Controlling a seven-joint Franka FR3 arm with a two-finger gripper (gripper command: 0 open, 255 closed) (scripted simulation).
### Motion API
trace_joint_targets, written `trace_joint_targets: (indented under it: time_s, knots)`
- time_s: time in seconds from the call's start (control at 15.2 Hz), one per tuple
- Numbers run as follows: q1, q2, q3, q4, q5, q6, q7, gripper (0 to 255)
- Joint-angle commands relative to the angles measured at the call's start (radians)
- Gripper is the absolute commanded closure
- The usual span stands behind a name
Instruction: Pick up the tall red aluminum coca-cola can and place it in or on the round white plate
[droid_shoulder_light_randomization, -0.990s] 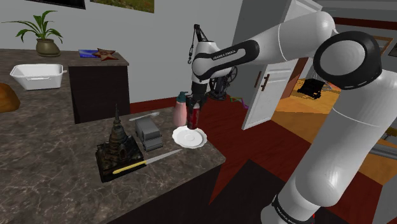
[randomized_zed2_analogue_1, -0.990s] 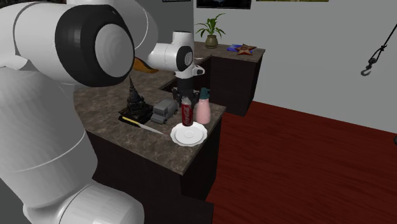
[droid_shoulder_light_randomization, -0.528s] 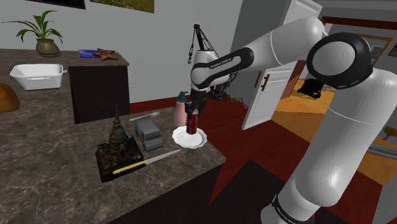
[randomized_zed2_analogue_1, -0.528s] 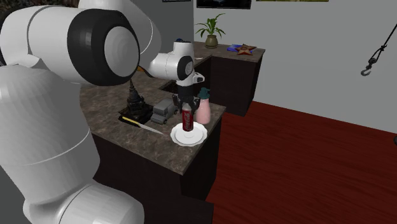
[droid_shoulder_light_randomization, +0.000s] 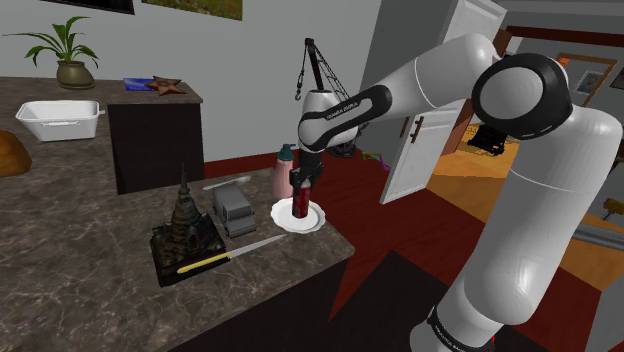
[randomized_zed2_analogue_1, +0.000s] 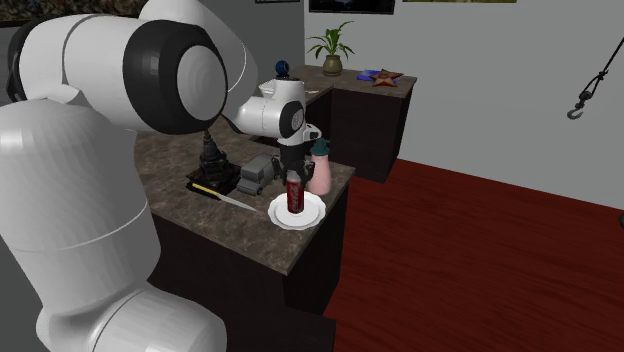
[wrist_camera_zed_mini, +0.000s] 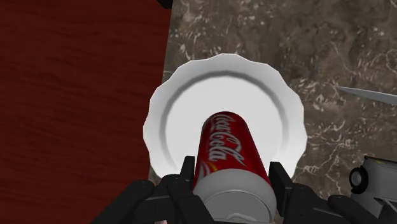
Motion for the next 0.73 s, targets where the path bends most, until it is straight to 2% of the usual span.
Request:
trace_joint_targets:
  time_s: [0.0,0.26,0.33,0.66]
  knots:
    - [0.0,0.001,0.0,-0.001,0.0,0.003,0.0,255]
    - [0.0,0.001,0.0,-0.001,0.0,0.003,0.0,255]
    - [0.0,0.001,0.0,-0.001,0.0,0.003,0.0,0]
    - [0.0,0.001,0.0,-0.001,0.0,0.002,-0.001,0]
